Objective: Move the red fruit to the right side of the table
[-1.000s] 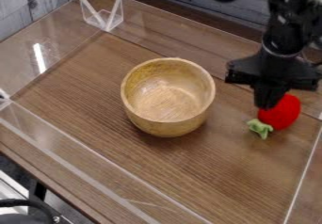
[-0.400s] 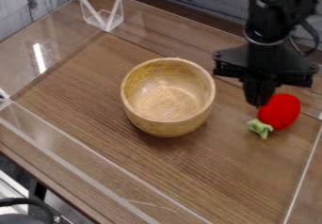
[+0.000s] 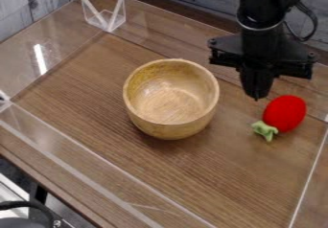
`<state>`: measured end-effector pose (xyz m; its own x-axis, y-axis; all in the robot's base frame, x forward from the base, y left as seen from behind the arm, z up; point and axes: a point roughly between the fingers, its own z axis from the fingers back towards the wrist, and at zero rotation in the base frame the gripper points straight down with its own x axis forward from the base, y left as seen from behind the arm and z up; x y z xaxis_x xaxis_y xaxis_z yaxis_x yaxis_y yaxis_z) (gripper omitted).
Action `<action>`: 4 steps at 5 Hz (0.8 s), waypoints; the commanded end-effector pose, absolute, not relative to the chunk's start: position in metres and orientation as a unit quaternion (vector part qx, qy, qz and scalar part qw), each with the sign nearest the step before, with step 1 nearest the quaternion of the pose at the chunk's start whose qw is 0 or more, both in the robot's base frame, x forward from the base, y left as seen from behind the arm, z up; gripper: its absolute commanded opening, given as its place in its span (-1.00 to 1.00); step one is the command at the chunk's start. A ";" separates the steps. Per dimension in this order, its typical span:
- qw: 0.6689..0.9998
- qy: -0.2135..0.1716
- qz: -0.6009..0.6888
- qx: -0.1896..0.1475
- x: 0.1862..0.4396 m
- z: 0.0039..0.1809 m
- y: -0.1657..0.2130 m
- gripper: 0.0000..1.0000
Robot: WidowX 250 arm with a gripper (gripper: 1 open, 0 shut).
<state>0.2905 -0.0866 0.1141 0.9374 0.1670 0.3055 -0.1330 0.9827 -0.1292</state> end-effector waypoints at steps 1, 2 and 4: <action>0.981 -0.174 0.067 -0.059 0.293 0.118 -0.090 -1.00; 0.982 -0.171 0.056 -0.056 0.293 0.110 -0.096 -1.00; 0.982 -0.171 0.056 -0.052 0.288 0.110 -0.094 -1.00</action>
